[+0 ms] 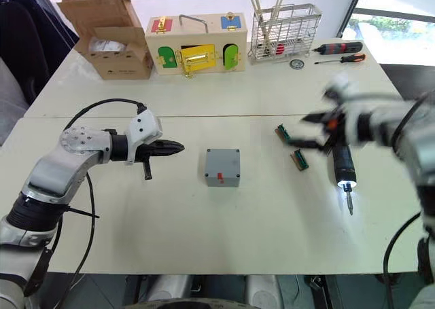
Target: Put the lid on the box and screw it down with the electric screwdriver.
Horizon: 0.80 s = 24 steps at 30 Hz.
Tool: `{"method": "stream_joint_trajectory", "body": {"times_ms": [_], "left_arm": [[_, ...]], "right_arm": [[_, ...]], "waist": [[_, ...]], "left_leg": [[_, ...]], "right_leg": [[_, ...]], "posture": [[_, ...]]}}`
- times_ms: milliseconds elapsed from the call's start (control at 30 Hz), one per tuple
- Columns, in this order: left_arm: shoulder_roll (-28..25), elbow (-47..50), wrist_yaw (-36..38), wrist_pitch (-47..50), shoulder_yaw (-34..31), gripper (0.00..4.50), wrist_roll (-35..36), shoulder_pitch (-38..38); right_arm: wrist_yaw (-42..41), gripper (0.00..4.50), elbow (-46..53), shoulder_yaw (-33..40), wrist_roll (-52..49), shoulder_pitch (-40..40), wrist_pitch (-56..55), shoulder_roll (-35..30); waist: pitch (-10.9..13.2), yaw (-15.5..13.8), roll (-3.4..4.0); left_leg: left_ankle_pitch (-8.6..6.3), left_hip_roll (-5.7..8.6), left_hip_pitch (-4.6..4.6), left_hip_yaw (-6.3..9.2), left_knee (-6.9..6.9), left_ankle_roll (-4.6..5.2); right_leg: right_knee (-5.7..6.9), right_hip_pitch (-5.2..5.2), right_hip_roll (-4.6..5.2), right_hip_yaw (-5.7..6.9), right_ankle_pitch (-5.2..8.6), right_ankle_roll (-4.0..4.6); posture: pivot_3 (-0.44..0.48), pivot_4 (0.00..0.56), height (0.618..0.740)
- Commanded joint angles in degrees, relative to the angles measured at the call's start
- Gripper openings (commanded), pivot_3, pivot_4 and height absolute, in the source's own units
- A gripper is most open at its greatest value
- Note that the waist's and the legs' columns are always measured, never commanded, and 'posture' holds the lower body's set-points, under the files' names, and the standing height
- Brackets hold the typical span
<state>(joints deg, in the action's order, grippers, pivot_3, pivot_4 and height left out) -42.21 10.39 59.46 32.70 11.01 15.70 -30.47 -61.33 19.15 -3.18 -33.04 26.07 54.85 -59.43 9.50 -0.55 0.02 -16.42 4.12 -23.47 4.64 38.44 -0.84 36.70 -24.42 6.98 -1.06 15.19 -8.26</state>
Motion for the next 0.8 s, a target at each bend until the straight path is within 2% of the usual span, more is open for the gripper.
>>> {"method": "stream_joint_trajectory", "body": {"times_ms": [33, 167, 400, 533, 800], "left_arm": [[-0.7, 1.1, 2.1, -0.5, 1.8, 0.0, -0.4, 0.4], [2.1, 0.5, 1.1, -1.0, 4.6, 0.0, -1.8, 0.4], [8.4, -5.2, 0.6, -4.3, 9.2, 0.0, -5.1, -1.4], [10.2, -10.0, 0.2, -9.8, 13.5, 0.0, -10.7, -3.9], [17.6, -19.6, -2.1, -13.6, 12.2, 0.0, -12.7, -7.8]], "right_arm": [[1.4, 4.49, 6.8, 0.9, -1.5, -3.3, -0.6, 1.0], [3.8, 4.49, 9.0, -1.0, 0.0, -7.1, -2.6, 3.4], [9.2, 4.49, 6.2, -5.4, 4.0, -5.7, -3.9, 10.4], [10.3, 4.49, 6.2, -6.6, 4.2, -4.9, -3.2, 12.6], [9.6, 4.49, 12.9, -6.1, -1.2, -6.9, 1.8, 13.5]], "waist": [[0.0, -0.2, 0.0], [0.0, -0.3, -0.03], [0.0, -0.1, -0.06], [0.0, -0.2, -0.06], [0.0, -0.2, -0.07]], "left_leg": [[-0.01, 0.03, 0.0, -0.01, 0.08, 0.01], [-0.23, 0.02, 0.0, 0.02, 0.46, 0.38], [-0.14, 0.02, 0.0, 0.0, 0.49, 0.21], [-0.14, 0.04, 0.0, 0.0, 0.51, 0.21], [-0.15, 0.05, 0.0, 0.03, 0.54, 0.23]], "right_leg": [[0.06, 0.0, 0.02, -0.02, 0.0, 0.0], [0.26, 0.11, 0.02, 0.0, 0.01, 0.01], [0.3, 0.07, 0.0, 0.01, 0.01, 0.01], [0.3, 0.08, 0.0, 0.01, 0.01, 0.01], [0.32, 0.1, 0.01, 0.04, 0.01, 0.01]], "posture": [[0.0, 0.15, 0.73], [0.0, 0.15, 0.73], [0.0, 0.15, 0.73], [0.0, 0.15, 0.73], [0.0, 0.15, 0.73]]}}
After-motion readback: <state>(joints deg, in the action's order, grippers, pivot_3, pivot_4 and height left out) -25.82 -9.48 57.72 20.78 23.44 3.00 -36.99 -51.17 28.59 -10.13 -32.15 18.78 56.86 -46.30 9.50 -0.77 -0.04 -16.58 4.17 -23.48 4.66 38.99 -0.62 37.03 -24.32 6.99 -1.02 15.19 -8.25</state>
